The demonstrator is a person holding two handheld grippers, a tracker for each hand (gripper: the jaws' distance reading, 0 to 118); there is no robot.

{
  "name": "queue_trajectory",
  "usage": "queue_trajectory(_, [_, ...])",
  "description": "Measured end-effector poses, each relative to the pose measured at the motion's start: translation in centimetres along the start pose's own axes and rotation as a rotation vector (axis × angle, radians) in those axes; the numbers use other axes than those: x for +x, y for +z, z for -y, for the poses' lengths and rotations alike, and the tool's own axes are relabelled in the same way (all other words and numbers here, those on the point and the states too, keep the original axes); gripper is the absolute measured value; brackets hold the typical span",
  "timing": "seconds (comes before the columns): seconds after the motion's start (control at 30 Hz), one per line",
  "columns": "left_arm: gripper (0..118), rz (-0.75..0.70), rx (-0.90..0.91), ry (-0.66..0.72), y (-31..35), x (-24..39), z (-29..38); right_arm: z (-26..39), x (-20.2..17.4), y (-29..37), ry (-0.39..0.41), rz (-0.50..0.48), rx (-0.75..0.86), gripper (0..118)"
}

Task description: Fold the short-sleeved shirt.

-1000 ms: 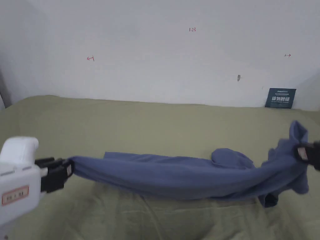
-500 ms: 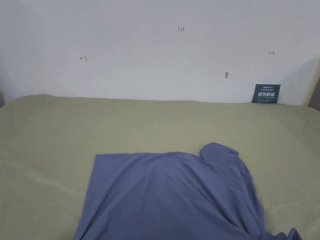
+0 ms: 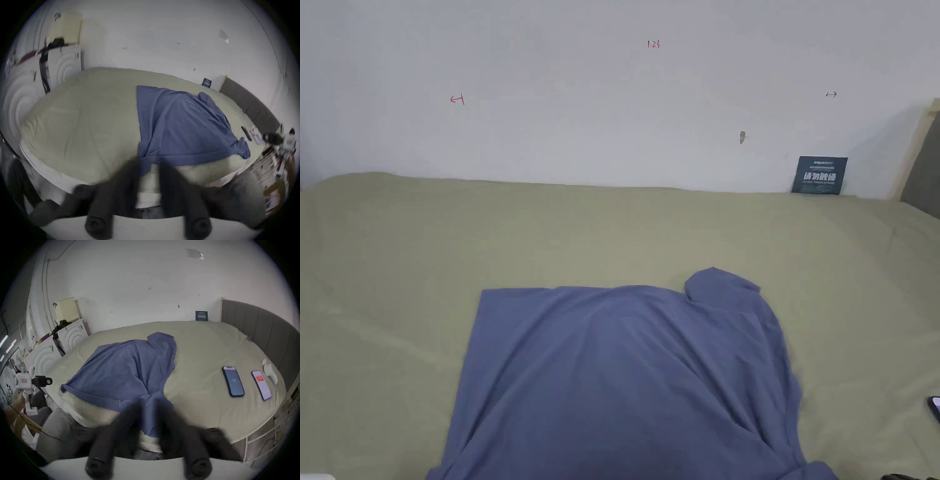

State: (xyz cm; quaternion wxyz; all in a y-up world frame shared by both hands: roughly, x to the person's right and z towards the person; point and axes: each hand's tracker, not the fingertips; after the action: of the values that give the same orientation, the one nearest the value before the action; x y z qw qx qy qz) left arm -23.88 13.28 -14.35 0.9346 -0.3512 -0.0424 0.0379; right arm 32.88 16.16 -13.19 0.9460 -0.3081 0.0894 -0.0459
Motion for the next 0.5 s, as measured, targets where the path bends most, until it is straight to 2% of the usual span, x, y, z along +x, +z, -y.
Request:
queue_trajectory(0.07, [0,-0.029,0.0,-0.082,0.1,0.9,0.6,0.2,-0.7,0.1,0.014,0.049,0.01,0])
queue_trajectory(0.17, [0,0.005,-0.032,-0.071,0.5,1.4,0.7,-0.2,-1.4,0.1,-0.016,0.012,-0.025,0])
queue_trajectory(0.3, [5,-0.01,-0.038,-0.052,0.6,1.3,0.1,-0.3,-2.1,0.0,0.013,-0.001,-0.024,0])
queue_trajectory(0.33, [16,-0.007,-0.04,-0.024,-0.1,0.7,-0.2,-0.4,-2.2,-0.2,0.014,-0.004,-0.03,0])
queue_trajectory(0.37, [45,-0.002,-0.05,-0.002,-0.5,0.4,-0.6,-0.4,-2.2,-0.5,0.013,-0.006,-0.038,0])
queue_trajectory(0.4, [92,0.002,-0.066,0.018,-1.0,0.2,-1.0,-0.4,-2.1,-0.9,0.011,-0.003,-0.049,0])
queue_trajectory(0.43, [102,0.018,-0.092,0.031,-1.7,0.1,-1.3,-0.6,-1.9,-1.2,0.005,0.003,-0.064,0])
queue_trajectory(0.5, [99,0.035,-0.146,0.014,-3.5,0.0,-1.6,-0.6,-1.4,-2.3,-0.015,0.002,-0.092,0])
